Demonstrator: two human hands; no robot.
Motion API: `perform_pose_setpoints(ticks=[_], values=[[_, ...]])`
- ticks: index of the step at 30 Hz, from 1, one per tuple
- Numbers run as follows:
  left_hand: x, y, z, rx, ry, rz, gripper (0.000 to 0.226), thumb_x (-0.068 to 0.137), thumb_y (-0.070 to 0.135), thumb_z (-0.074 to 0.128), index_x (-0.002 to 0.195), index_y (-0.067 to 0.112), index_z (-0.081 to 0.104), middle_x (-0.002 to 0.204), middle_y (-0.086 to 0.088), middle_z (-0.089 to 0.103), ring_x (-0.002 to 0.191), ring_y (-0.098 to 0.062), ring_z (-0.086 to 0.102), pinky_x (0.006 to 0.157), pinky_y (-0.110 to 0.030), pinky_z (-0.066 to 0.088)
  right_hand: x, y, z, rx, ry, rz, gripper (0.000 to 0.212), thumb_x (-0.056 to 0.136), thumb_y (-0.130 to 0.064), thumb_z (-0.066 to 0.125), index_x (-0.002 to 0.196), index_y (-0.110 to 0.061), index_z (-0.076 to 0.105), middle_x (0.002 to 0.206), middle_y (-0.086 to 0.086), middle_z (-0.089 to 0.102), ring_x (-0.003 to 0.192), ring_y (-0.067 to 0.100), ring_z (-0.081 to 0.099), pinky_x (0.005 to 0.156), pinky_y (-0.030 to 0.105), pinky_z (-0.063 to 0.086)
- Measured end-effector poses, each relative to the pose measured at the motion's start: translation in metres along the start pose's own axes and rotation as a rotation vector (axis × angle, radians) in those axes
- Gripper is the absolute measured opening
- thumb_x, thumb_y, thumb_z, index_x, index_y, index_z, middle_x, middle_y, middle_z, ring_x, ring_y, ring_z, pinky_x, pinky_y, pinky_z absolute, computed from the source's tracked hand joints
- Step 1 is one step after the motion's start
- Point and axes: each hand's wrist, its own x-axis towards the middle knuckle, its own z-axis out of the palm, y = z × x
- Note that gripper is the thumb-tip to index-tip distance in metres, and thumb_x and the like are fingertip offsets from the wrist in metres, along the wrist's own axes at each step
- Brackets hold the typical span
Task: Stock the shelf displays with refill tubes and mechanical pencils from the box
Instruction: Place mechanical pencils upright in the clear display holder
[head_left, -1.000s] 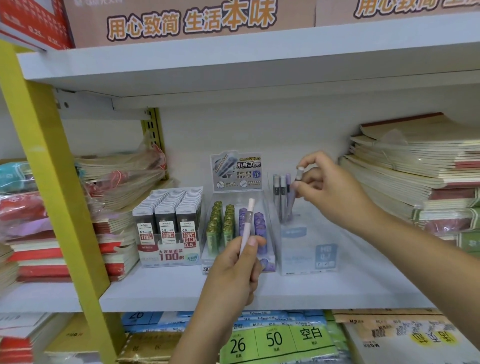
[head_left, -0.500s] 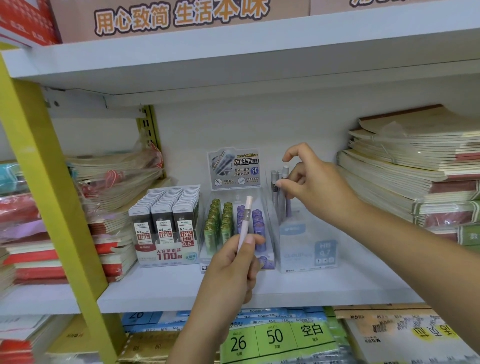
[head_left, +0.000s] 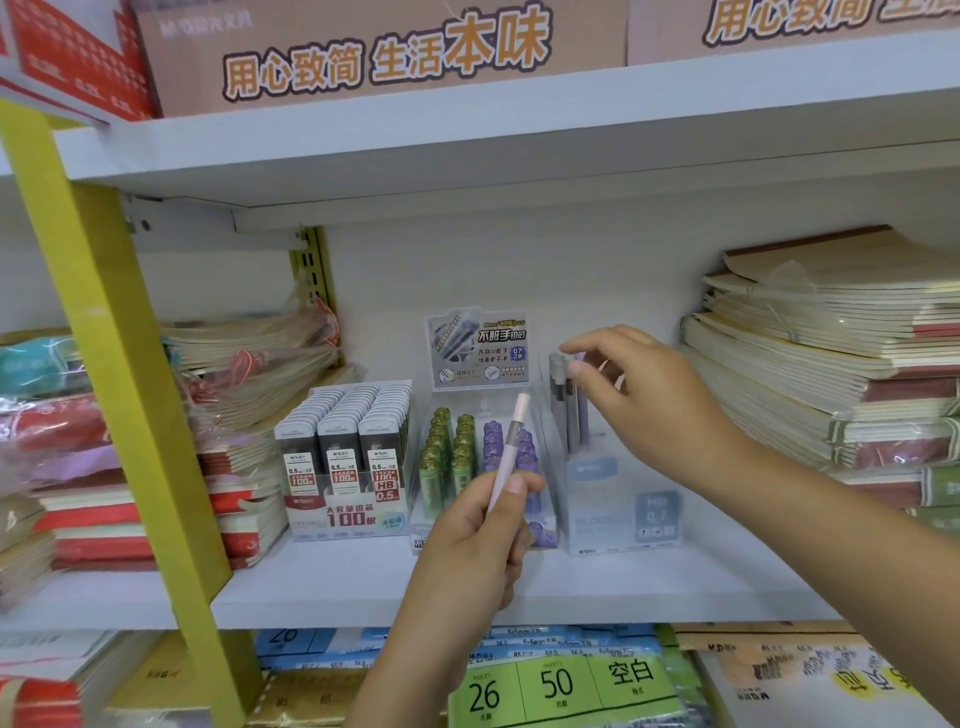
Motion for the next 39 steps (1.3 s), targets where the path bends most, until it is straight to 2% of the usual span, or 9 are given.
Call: perform_pose_setpoints(ticks=[6, 8, 10, 13, 17, 20, 26, 33, 39], values=[[0.001, 0.004, 0.015, 0.111, -0.006, 0.067, 0.023, 0.101, 0.042, 0.047, 0.100, 0.043, 0.070, 0.059, 0.011, 0.047, 0.046, -0.004, 0.038, 0.047, -0.019, 0.033, -0.024, -0.031, -0.015, 0.649, -0.328, 0.246, 0.019, 0.091, -0.020, 0.063, 0.106, -0.030, 0.067, 0.085, -0.009, 0.075, 0.068, -0.002, 0.063, 0.061, 0.009, 0.046], [0.003, 0.003, 0.024, 0.226, 0.088, 0.176, 0.016, 0.100, 0.041, 0.052, 0.103, 0.046, 0.066, 0.065, 0.011, 0.052, 0.054, -0.008, 0.047, 0.055, -0.027, 0.043, -0.021, -0.032, -0.017, 0.721, -0.231, 0.269, 0.016, 0.090, -0.010, 0.063, 0.101, -0.021, 0.067, 0.079, -0.002, 0.075, 0.065, 0.004, 0.064, 0.055, 0.014, 0.047], [0.006, -0.001, 0.029, 0.421, 0.264, 0.317, 0.022, 0.094, 0.042, 0.059, 0.115, 0.048, 0.058, 0.086, 0.018, 0.054, 0.079, -0.007, 0.055, 0.071, -0.024, 0.049, -0.013, -0.026, -0.026, 0.771, 0.036, 0.296, 0.014, 0.090, -0.005, 0.062, 0.094, -0.019, 0.064, 0.072, 0.001, 0.072, 0.058, 0.008, 0.064, 0.048, 0.017, 0.044], [0.009, -0.002, 0.030, 0.777, 0.420, 0.560, 0.043, 0.089, 0.039, 0.066, 0.131, 0.031, 0.054, 0.120, 0.016, 0.053, 0.112, -0.004, 0.044, 0.094, -0.018, 0.036, 0.005, -0.005, -0.047, 0.635, 0.338, 0.224, 0.016, 0.094, -0.010, 0.058, 0.093, -0.026, 0.057, 0.078, 0.002, 0.068, 0.062, 0.011, 0.066, 0.050, 0.016, 0.045], [0.016, -0.009, 0.030, 0.948, 0.248, 0.604, 0.049, 0.093, 0.036, 0.066, 0.140, 0.029, 0.053, 0.152, 0.012, 0.042, 0.146, -0.006, 0.023, 0.120, -0.031, 0.017, 0.018, 0.023, -0.044, 0.224, 0.220, 0.143, 0.013, 0.091, -0.018, 0.063, 0.101, -0.025, 0.063, 0.081, -0.002, 0.069, 0.076, 0.015, 0.067, 0.071, 0.026, 0.050], [0.020, -0.017, 0.029, 1.015, 0.183, 0.587, 0.047, 0.098, 0.040, 0.058, 0.143, 0.036, 0.048, 0.156, 0.019, 0.032, 0.145, 0.003, 0.009, 0.124, -0.031, 0.005, 0.018, 0.031, -0.030, -0.007, 0.088, 0.064, 0.014, 0.089, -0.020, 0.066, 0.103, -0.022, 0.066, 0.076, -0.013, 0.065, 0.076, 0.013, 0.062, 0.070, 0.024, 0.042], [0.022, -0.021, 0.027, 1.000, 0.195, 0.610, 0.047, 0.095, 0.034, 0.064, 0.140, 0.035, 0.051, 0.149, 0.019, 0.044, 0.137, 0.007, 0.025, 0.122, -0.026, 0.003, 0.017, 0.041, -0.011, -0.061, -0.016, 0.025, 0.014, 0.089, -0.021, 0.066, 0.102, -0.022, 0.067, 0.084, -0.003, 0.070, 0.082, 0.016, 0.064, 0.078, 0.037, 0.051], [0.024, -0.024, 0.026, 0.962, 0.205, 0.629, 0.047, 0.093, 0.030, 0.068, 0.137, 0.034, 0.054, 0.148, 0.017, 0.048, 0.138, 0.003, 0.035, 0.123, -0.025, 0.006, 0.023, 0.044, -0.010, -0.102, -0.007, 0.004, 0.022, 0.088, -0.030, 0.066, 0.097, -0.030, 0.046, 0.075, -0.011, 0.067, 0.069, 0.000, 0.055, 0.060, 0.029, 0.041], [0.025, -0.027, 0.025, 0.948, 0.203, 0.640, 0.047, 0.092, 0.029, 0.069, 0.136, 0.033, 0.055, 0.147, 0.015, 0.050, 0.138, -0.004, 0.040, 0.123, -0.028, 0.009, 0.028, 0.052, -0.001, -0.232, -0.029, -0.028, 0.020, 0.085, -0.030, 0.070, 0.102, -0.022, 0.062, 0.090, -0.005, 0.064, 0.090, 0.017, 0.051, 0.069, 0.031, 0.039]])
